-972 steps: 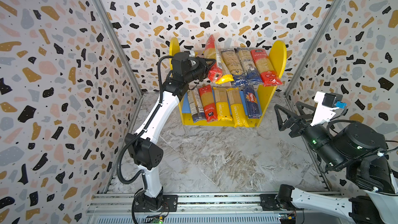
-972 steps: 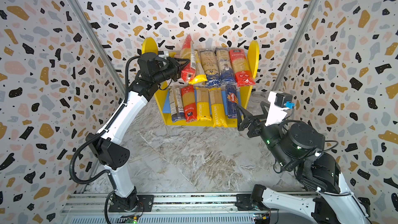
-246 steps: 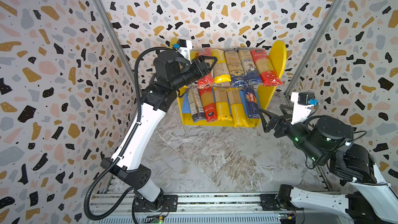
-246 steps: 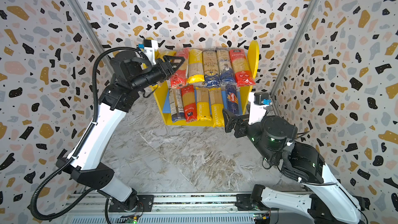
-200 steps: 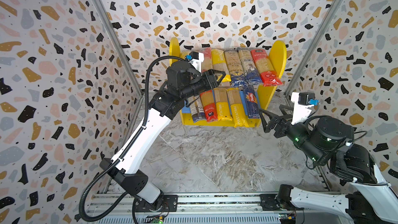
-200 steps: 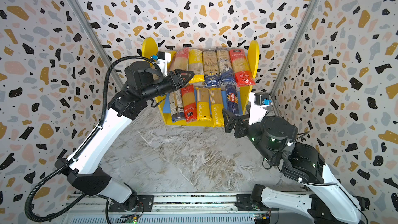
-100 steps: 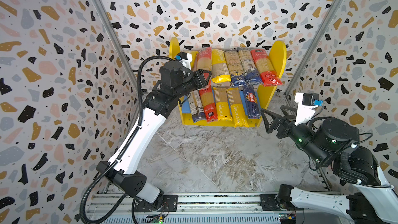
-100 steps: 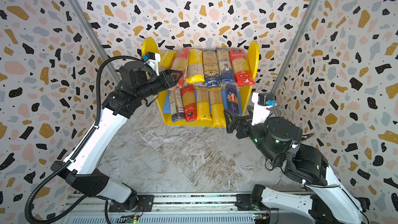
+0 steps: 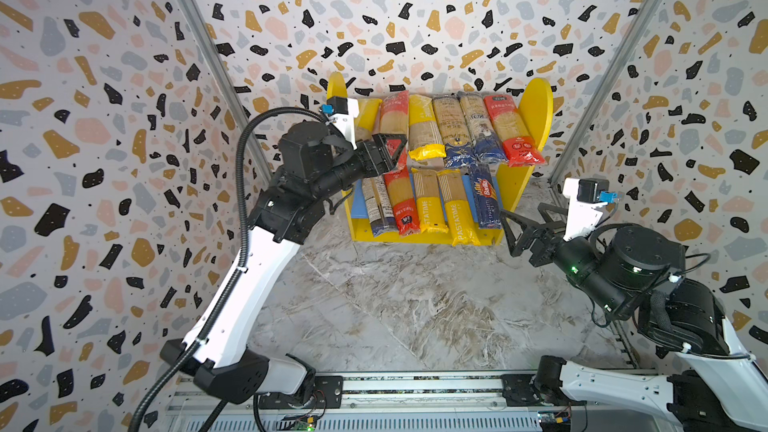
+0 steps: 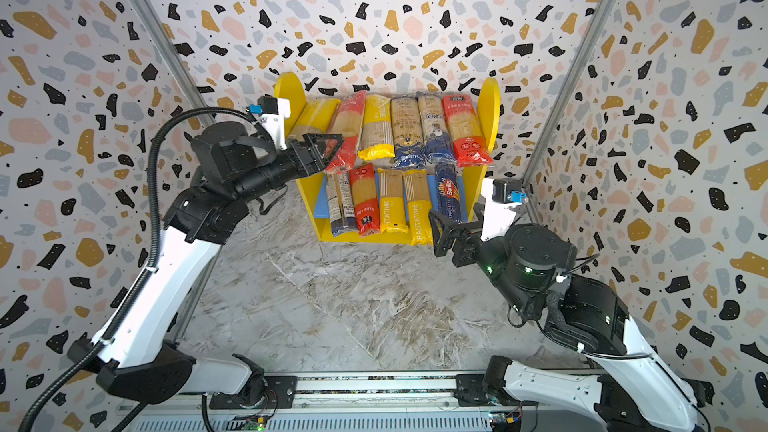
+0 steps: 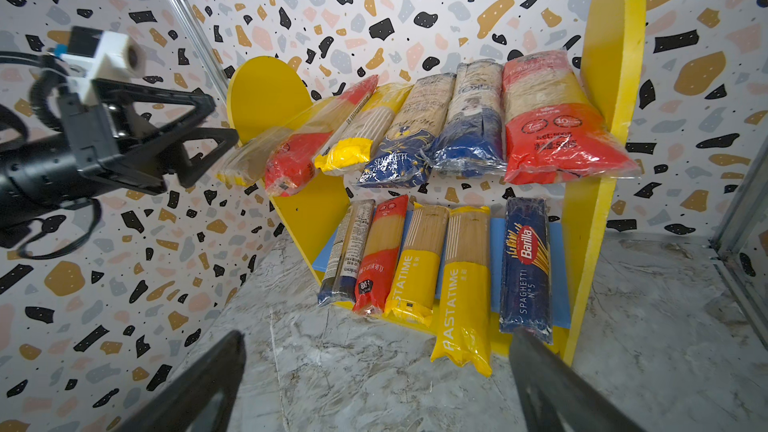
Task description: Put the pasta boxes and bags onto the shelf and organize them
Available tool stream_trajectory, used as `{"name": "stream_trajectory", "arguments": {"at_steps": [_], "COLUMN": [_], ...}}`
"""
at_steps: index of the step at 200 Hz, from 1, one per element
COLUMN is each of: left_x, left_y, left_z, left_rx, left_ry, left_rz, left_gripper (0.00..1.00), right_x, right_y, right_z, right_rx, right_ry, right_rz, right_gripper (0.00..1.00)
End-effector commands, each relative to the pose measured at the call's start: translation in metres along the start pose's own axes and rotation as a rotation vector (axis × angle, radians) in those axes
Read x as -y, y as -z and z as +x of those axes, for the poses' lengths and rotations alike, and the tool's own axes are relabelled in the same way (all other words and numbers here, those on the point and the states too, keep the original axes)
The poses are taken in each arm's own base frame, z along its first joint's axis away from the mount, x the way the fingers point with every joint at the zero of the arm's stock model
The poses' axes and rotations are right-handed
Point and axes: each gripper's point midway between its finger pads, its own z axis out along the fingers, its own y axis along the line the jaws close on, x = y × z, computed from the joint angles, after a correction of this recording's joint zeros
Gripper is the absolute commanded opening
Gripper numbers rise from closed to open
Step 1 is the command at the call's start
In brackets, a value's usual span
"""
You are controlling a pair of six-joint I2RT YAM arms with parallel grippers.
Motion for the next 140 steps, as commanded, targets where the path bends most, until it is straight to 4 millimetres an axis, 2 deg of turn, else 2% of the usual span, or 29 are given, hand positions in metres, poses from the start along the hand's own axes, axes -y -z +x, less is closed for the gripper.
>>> {"name": "stream_trajectory", "arguments": {"at_steps": [1,23,39,67,103,140], "left_x": [-0.012,-0.060,-0.097,-0.153,-0.198,-0.239], "left_y": [0.051,0.084,0.101,0.118,0.132,0.154], "left_z": [-0.013,0.015,0.044,0.092,0.140,0.173], "left_rx": [0.089,0.118,0.118,0.073,0.073,0.145], "left_ry": [-0.172,-0.203,-0.219,-0.251,-0.270,-0.311], "left_rz": [-0.146,-0.347,-0.482,-0.680,-0.798,-0.938], "left_gripper": [0.92,1.00,1.00,0.99,0.99,1.00], "right_x": [0.006,0.015,0.023,0.039,0.077,0.126], "right_y": [0.001,-0.003,-0.011,-0.030,-0.049,-0.055], "right_z": [0.002,0.011,0.024,0.070,0.143,0.191], "right_rx": [0.001,-0.003,-0.026,-0.133,-0.276,-0.327], "right_ry": [0.020,0.043,0.073,0.106,0.070,-0.009], "right_rz": [0.025,0.082,0.140,0.249,0.322,0.381], "right_gripper": [0.99,0.99,0.99,0.99,0.99,0.99]}}
